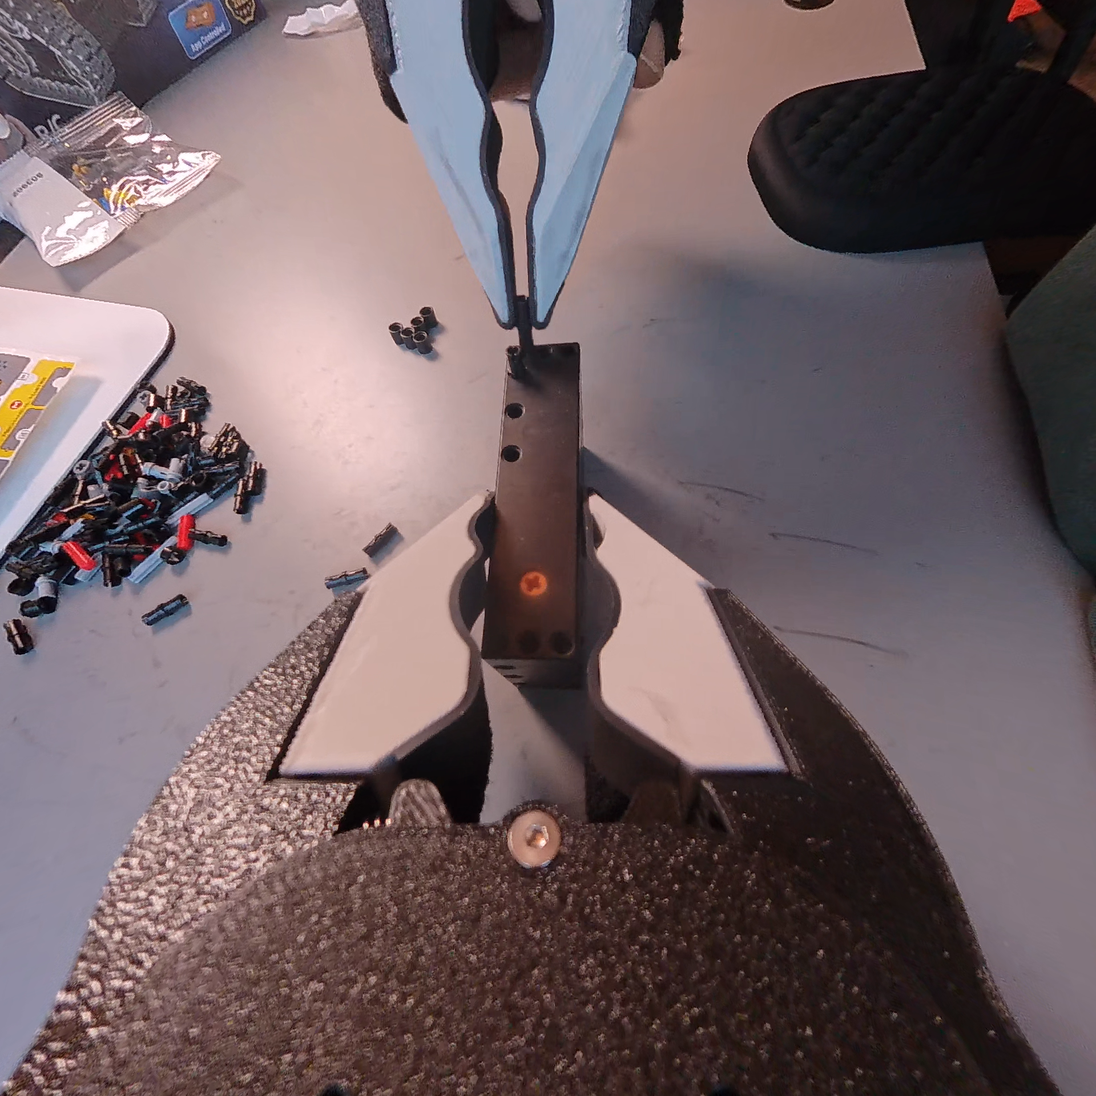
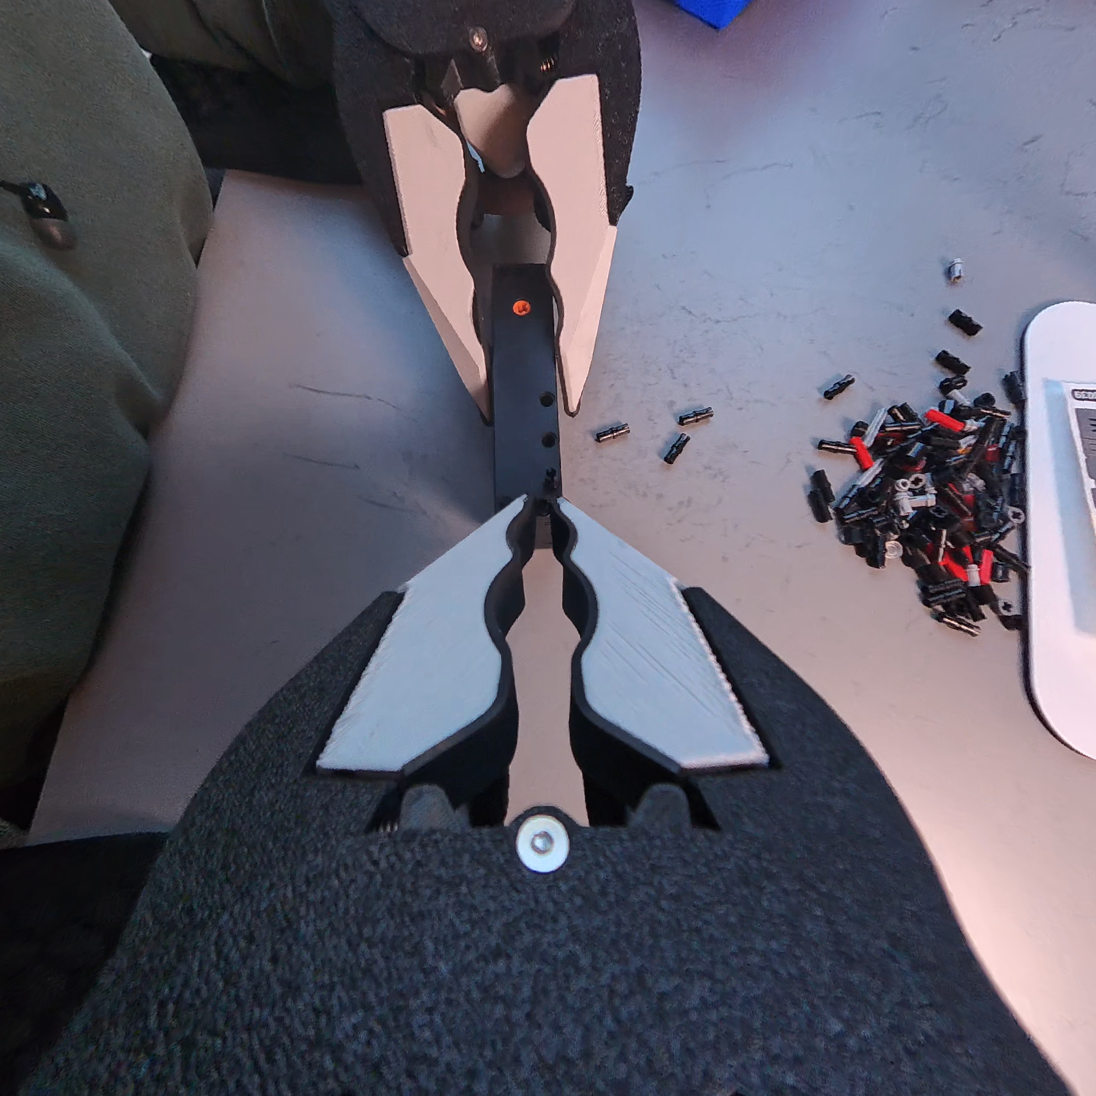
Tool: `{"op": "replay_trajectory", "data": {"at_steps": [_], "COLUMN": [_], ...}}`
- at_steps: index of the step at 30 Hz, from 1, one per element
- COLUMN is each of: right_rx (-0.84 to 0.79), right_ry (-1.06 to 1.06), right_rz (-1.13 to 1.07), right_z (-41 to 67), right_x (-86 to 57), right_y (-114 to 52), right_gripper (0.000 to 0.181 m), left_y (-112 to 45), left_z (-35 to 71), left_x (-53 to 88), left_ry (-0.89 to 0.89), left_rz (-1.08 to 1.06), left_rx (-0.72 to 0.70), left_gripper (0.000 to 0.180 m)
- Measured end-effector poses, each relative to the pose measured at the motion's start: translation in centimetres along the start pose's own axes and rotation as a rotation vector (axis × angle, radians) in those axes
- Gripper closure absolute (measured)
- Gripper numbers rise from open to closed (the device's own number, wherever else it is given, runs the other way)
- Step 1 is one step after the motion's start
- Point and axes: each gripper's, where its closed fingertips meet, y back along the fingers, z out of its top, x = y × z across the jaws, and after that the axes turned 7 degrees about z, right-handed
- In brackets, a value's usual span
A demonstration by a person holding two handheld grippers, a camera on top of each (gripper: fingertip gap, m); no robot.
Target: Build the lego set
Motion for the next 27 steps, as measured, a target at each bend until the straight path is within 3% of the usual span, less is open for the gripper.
{"op": "replay_trajectory", "data": {"at_steps": [27], "right_rx": [0.102], "right_ry": [0.027], "right_rz": [-0.004], "right_z": [0.42], "right_x": [-0.47], "right_y": [-0.45], "right_gripper": [0.178], "left_y": [0.08], "left_z": [-0.06], "left_x": [-0.05], "left_ry": [0.009], "left_rz": [-0.007], "left_rx": [0.002], "left_gripper": [0.152]}}
